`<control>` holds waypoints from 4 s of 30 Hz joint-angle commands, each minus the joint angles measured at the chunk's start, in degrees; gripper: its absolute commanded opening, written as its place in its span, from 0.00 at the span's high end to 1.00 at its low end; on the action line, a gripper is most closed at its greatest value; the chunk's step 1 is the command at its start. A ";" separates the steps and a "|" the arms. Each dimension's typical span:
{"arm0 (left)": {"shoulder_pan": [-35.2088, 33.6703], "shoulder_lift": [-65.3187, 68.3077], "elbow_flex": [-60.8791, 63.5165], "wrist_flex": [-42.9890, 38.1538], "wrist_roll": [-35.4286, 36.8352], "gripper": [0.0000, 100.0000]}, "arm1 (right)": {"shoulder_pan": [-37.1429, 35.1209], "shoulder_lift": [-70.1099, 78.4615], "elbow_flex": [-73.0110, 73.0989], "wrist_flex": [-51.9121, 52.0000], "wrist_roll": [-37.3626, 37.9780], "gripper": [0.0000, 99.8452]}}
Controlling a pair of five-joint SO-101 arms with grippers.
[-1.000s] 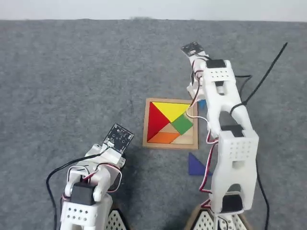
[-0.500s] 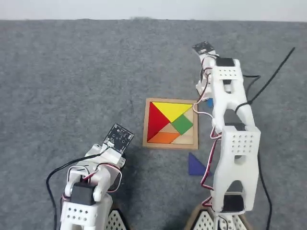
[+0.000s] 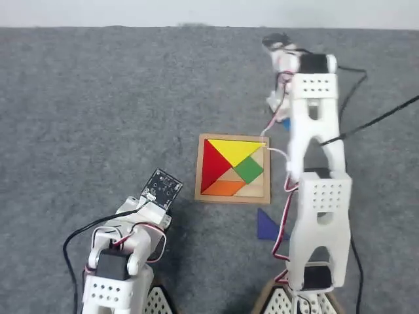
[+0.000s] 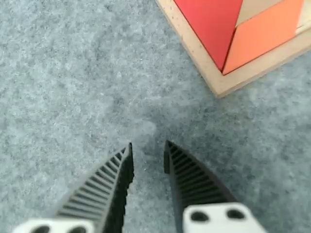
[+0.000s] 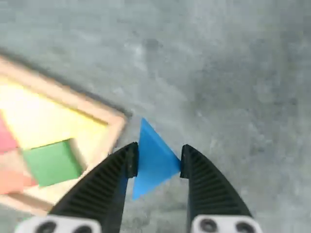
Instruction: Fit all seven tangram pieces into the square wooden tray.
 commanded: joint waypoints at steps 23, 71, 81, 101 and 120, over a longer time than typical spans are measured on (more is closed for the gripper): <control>-0.35 -0.62 -0.66 -0.09 -0.53 0.90 | -15.34 -32.48 59.87 -24.40 34.20 0.90; -0.35 -0.62 -0.66 -0.09 -0.53 0.90 | -8.13 -36.18 73.14 -38.81 10.73 0.99; -0.35 -0.62 -0.66 -0.09 -0.53 0.90 | -5.58 -25.98 60.04 -36.35 10.73 0.99; -0.35 -0.62 -0.66 -0.09 -0.53 0.90 | -19.74 -38.99 59.25 -29.14 -0.79 0.99; -0.35 -0.62 -0.66 -0.09 -0.53 0.90 | -13.93 -28.62 62.68 -35.30 0.79 0.99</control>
